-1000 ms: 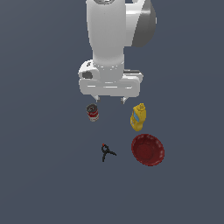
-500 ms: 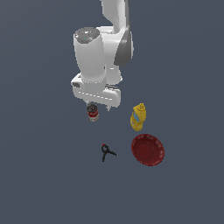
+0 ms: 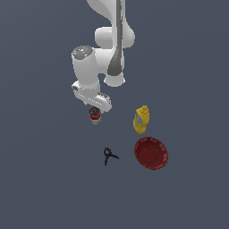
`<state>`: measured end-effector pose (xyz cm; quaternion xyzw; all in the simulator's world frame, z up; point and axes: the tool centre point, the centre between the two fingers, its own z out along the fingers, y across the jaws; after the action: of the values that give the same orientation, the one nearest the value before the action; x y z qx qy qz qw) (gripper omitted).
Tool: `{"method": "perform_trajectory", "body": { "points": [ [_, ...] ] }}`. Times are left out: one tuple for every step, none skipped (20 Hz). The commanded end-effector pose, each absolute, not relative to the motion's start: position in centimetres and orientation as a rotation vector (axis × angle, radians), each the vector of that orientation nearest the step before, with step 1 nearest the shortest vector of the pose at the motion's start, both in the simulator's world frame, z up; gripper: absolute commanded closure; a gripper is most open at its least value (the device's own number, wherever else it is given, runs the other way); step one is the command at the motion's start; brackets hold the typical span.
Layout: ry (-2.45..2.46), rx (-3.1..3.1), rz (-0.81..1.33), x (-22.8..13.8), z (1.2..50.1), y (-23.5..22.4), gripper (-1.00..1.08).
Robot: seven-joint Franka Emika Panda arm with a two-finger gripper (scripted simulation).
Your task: Pick up a designated object from a clutter of objects.
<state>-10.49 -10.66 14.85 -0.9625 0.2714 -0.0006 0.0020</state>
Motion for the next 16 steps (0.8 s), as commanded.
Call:
{"method": "perform_trajectory", "body": {
  "points": [
    [0.907, -3.005, -0.002, -11.6, 13.9, -11.2, -0.92],
    [0.924, -3.001, -0.002, -12.0, 13.6, -11.4, -0.92],
    [0.938, -2.997, -0.001, -12.3, 13.4, -11.5, -0.92],
    [0.950, -2.994, -0.001, -12.5, 13.2, -11.6, -0.92],
    [0.960, -2.991, -0.001, -12.7, 13.0, -11.7, -0.92],
    [0.967, -2.989, 0.000, -12.9, 12.9, -11.8, -0.92],
    [0.973, -2.987, 0.000, -13.0, 12.8, -11.8, -0.92],
    [0.976, -2.986, 0.000, -13.1, 12.8, -11.9, -0.92],
    [0.977, -2.986, 0.000, -13.1, 12.7, -11.9, -0.92],
    [0.971, -2.988, 0.001, -13.0, 12.8, -11.8, -0.92],
    [0.971, -2.988, 0.001, -13.0, 12.8, -11.8, -0.92],
    [0.971, -2.988, 0.001, -13.0, 12.7, -11.8, -0.92],
    [0.971, -2.988, 0.001, -13.0, 12.6, -11.8, -0.92],
    [0.972, -2.988, 0.001, -13.0, 12.5, -11.8, -0.92],
    [0.972, -2.988, 0.001, -13.0, 12.2, -11.8, -0.92],
    [0.973, -2.988, 0.001, -13.1, 12.0, -11.9, -0.92]
  ]
}}
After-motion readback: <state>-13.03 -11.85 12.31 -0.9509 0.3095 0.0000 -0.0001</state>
